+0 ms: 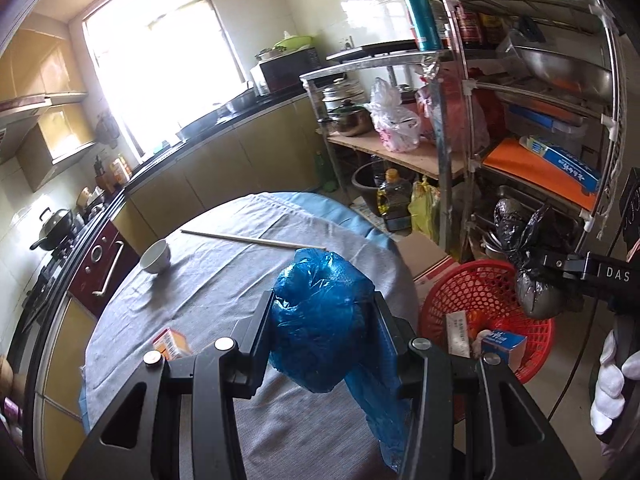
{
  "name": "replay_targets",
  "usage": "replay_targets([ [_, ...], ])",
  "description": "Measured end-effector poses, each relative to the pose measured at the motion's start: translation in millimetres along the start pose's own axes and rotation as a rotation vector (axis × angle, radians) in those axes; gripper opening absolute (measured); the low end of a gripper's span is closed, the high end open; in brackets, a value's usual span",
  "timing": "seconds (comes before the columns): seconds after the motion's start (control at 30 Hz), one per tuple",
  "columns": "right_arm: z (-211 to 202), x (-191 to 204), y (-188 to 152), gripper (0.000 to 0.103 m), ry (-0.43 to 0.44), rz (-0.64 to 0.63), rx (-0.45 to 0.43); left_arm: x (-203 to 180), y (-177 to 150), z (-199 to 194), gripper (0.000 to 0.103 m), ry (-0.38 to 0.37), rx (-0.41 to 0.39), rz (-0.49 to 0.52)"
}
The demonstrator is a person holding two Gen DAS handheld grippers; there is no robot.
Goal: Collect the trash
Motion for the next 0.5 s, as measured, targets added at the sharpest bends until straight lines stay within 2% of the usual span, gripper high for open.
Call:
replay_targets([
  [0.5,-23,-42,-1,0.043,-0.065,0.062,-0.012,-69,16,19,0.047,-0.124,-0.003,0.076],
])
Point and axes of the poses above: each gripper's, at about its wrist camera, not at the fingertips, and z roughly the way its jaws point, x to its left, y to its top, the point moved 7 cm from there along z, roughly the way its jaws point, and after that the axes turned 5 degrees about -z, right-handed, at the moved point
